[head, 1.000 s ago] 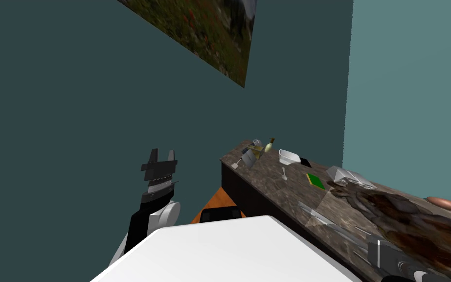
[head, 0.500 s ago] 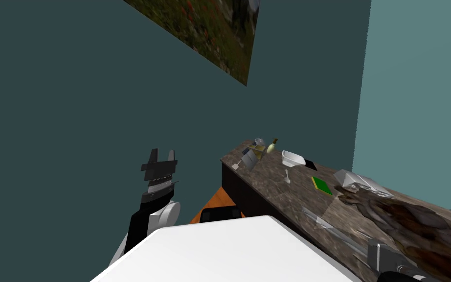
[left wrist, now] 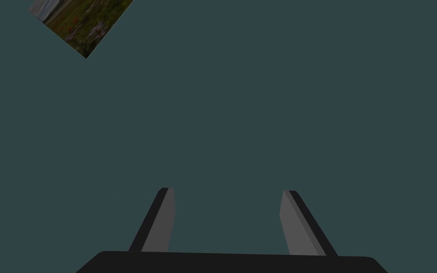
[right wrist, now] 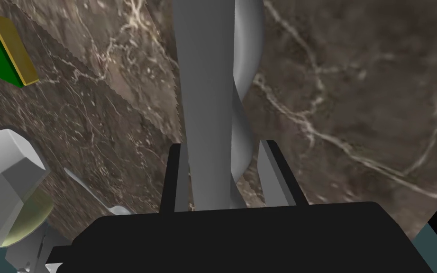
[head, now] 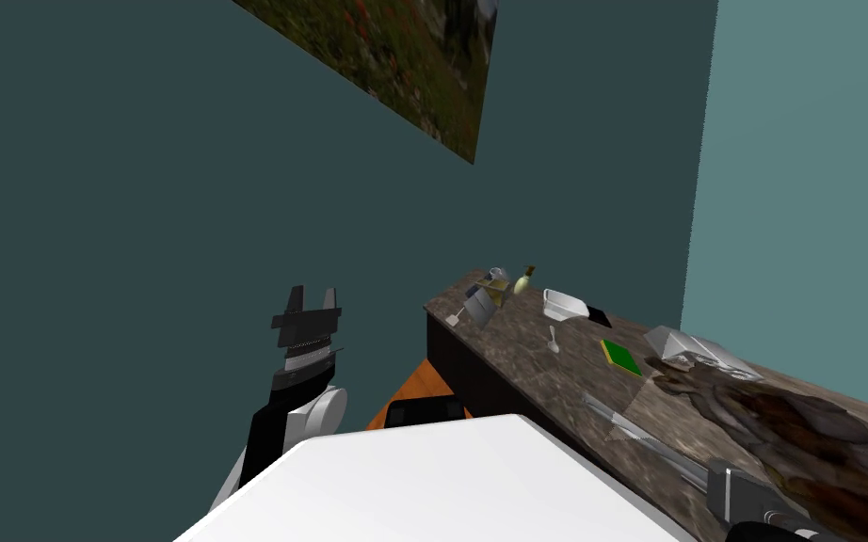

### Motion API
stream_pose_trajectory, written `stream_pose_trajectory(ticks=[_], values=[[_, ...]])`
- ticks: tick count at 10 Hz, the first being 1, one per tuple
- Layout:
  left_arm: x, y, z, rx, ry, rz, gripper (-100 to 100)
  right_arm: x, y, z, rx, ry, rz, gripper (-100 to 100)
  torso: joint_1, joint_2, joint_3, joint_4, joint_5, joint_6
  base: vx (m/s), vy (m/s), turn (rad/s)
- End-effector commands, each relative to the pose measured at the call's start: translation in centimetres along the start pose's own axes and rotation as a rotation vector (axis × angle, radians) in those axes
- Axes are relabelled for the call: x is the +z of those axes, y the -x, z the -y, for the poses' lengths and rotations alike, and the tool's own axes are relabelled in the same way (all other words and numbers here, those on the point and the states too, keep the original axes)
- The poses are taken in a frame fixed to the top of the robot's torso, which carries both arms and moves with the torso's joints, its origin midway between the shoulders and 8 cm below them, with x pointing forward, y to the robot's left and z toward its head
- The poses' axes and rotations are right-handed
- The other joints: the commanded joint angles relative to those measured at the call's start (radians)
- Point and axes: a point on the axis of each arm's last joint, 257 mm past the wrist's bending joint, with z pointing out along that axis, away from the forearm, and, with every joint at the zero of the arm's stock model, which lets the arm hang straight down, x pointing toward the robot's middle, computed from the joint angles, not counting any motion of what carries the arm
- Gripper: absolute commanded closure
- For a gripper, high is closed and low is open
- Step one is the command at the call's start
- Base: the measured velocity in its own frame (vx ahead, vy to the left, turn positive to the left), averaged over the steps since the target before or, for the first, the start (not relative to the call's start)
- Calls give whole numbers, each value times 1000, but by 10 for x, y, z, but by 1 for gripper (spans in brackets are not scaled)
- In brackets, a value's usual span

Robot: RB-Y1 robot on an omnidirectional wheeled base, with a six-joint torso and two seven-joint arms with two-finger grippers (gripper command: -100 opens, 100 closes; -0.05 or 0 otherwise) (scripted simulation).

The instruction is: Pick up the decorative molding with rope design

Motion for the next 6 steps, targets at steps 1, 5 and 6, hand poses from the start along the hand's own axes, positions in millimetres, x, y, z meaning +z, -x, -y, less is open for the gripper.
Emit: stream_pose_trajectory(ticks=[1,5,6], values=[[0,0,0,0,0,0,0,0,0,0,0,0,0,100,0,0,0,0,0,0,0,0,0],[0,0,0,0,0,0,0,-5,6,11,-14,-2,7,100,5,2,1,0,2,1,-6,23,-78],[0,0,0,0,0,0,0,-5,6,11,-14,-1,7,0,4,1,1,0,2,0,0,0,0]])
